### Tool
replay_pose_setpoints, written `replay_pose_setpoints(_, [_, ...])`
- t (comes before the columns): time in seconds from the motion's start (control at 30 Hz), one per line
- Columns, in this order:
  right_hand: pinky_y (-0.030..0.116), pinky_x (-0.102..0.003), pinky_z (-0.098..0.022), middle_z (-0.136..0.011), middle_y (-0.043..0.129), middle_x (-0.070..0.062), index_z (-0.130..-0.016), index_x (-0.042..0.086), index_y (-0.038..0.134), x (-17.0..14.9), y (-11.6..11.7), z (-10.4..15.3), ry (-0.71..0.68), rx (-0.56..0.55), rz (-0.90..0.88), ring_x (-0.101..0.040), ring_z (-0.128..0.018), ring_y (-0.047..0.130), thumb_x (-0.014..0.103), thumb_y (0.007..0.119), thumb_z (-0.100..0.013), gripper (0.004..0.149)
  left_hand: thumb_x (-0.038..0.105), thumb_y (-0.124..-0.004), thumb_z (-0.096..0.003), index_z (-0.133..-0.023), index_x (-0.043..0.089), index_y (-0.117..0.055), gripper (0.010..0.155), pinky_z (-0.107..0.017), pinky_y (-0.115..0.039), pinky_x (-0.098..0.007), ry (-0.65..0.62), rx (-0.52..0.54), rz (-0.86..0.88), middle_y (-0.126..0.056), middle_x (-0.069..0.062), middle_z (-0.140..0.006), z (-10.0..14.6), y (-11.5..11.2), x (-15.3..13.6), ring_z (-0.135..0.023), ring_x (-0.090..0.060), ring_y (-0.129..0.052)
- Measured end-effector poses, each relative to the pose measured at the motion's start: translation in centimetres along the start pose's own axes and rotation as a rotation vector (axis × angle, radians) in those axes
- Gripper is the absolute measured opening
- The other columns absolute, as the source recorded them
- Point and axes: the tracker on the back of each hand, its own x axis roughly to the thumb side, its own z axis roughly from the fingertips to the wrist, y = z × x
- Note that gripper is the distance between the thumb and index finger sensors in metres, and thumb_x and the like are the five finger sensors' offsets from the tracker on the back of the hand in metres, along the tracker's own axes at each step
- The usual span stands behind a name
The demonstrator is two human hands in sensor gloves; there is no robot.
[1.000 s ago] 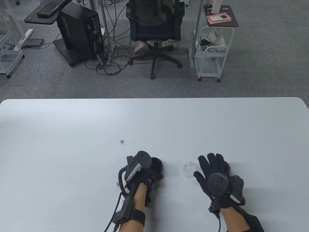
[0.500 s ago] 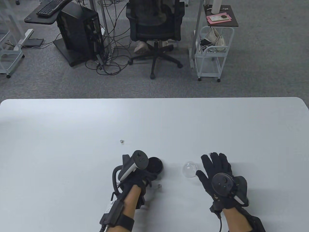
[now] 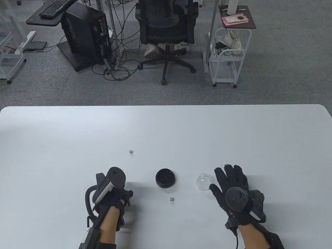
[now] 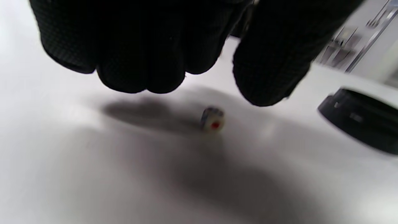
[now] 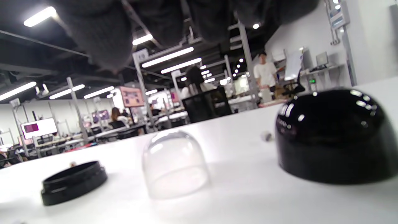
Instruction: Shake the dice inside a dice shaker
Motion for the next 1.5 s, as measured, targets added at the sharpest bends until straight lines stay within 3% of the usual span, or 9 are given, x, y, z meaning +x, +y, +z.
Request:
replay_pose_setpoints(0.17, [0.047,-0.071,-0.071,-0.114,0.046,-0.027,-0.113,0.02,0.054,0.1,0.1,0.0,0.007,0.002,0.012,-0.058,-0.103,0.038,0.047,0.073,-0.061,0.062,0.043,-0.094,-0.0482,-0.102,0.019,-0.067,0.064,-0.056,-0.074,-0.056,0.001,-0.007,-0.115,-0.079,-0.014,-0.09,-0.5,-0.6,0.7,-0.075,-0.04,-0.083])
replay_pose_setpoints(0.3, [0.047,-0.071,-0.071,-0.113,0.047,-0.027,-0.113,0.02,0.054,0.2,0.3,0.0,0.012,0.013,0.019,-0.058,-0.103,0.039,0.047,0.073,-0.061,0.062,0.04,-0.091,-0.0493,-0.097,0.02,-0.072,0.055,-0.054,-0.076,-0.054,0.016,0.059,-0.174,-0.084,-0.012,-0.083,-0.7,-0.9,1.2,-0.07,-0.037,-0.088])
replay_pose_setpoints(0.63, [0.048,-0.071,-0.071,-0.113,0.047,-0.027,-0.113,0.02,0.055,0.2,0.3,-0.1,0.006,0.015,0.012,-0.058,-0.103,0.039,0.047,0.073,-0.061,0.061,0.039,-0.089,-0.0495,-0.092,0.019,-0.078,0.048,-0.054,-0.078,-0.054,-0.083,0.128,-0.138,-0.089,-0.01,-0.079,-0.6,-0.8,2.1,-0.068,-0.035,-0.091])
replay_pose_setpoints(0.77, [0.048,-0.071,-0.071,-0.113,0.048,-0.027,-0.112,0.02,0.055,0.2,0.3,-0.1,0.002,0.012,0.008,-0.058,-0.103,0.039,0.047,0.074,-0.061,0.061,0.039,-0.089,-0.0487,-0.092,0.02,-0.079,0.048,-0.054,-0.078,-0.054,-0.223,0.277,-0.057,-0.09,-0.01,-0.079,0.2,0.1,5.1,-0.068,-0.035,-0.092])
replay_pose_setpoints(0.87, [0.048,-0.071,-0.071,-0.113,0.048,-0.027,-0.112,0.02,0.055,0.3,0.3,-0.1,-0.005,0.009,0.01,-0.058,-0.103,0.039,0.047,0.074,-0.061,0.061,0.039,-0.089,-0.0487,-0.092,0.02,-0.078,0.048,-0.054,-0.078,-0.054,-0.298,0.305,-0.064,-0.09,-0.01,-0.079,0.3,0.3,7.9,-0.068,-0.035,-0.092])
replay_pose_setpoints(1.03, [0.048,-0.071,-0.071,-0.113,0.048,-0.027,-0.112,0.02,0.055,0.3,0.3,0.0,-0.012,0.008,0.005,-0.058,-0.103,0.039,0.047,0.074,-0.061,0.061,0.039,-0.089,-0.0487,-0.092,0.022,-0.078,0.048,-0.055,-0.078,-0.054,-0.332,0.282,-0.133,-0.09,-0.008,-0.08,-1.0,0.0,12.6,-0.069,-0.034,-0.092])
replay_pose_setpoints(1.17, [0.048,-0.071,-0.071,-0.113,0.048,-0.027,-0.112,0.02,0.056,0.3,0.3,0.0,-0.017,0.004,-0.004,-0.058,-0.103,0.039,0.047,0.074,-0.061,0.061,0.04,-0.089,-0.0489,-0.093,0.023,-0.078,0.048,-0.056,-0.077,-0.055,-0.326,0.236,-0.146,-0.09,-0.008,-0.081,-2.6,-0.3,14.5,-0.071,-0.034,-0.092])
replay_pose_setpoints(1.23, [0.048,-0.071,-0.071,-0.113,0.048,-0.027,-0.112,0.02,0.056,0.3,0.2,0.1,-0.019,0.001,-0.01,-0.058,-0.103,0.039,0.047,0.074,-0.061,0.061,0.043,-0.089,-0.0489,-0.095,0.023,-0.076,0.052,-0.059,-0.075,-0.056,-0.324,0.191,-0.117,-0.089,-0.008,-0.084,-3.1,-0.2,14.5,-0.074,-0.035,-0.091])
replay_pose_setpoints(1.5, [0.048,-0.071,-0.071,-0.113,0.048,-0.027,-0.112,0.02,0.056,0.2,0.0,0.2,-0.022,-0.014,-0.031,-0.058,-0.103,0.039,0.047,0.074,-0.061,0.061,0.044,-0.084,-0.0519,-0.102,0.022,-0.067,0.058,-0.062,-0.07,-0.059,-0.113,0.369,-0.003,-0.079,-0.014,-0.096,-5.4,3.9,10.1,-0.085,-0.041,-0.081])
